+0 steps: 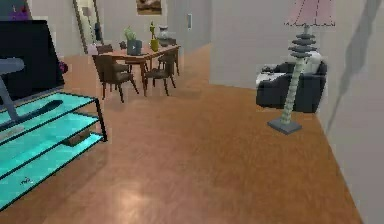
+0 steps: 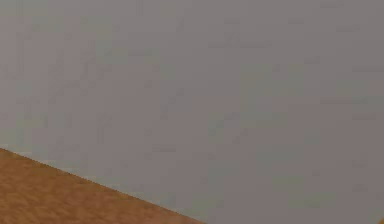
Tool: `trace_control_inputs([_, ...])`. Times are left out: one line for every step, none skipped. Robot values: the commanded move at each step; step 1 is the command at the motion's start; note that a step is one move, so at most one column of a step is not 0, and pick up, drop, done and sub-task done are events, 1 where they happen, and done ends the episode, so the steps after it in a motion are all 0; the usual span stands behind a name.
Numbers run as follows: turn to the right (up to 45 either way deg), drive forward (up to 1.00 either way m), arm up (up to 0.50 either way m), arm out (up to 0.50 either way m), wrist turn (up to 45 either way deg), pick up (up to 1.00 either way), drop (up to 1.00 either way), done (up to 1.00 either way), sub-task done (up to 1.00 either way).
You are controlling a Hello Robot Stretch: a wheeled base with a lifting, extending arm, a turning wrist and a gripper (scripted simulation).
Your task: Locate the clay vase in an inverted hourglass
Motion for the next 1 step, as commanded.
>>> trace_control_inputs([0.0,1.0,0.0,0.0,0.0,0.0,0.0,0.0,0.0])
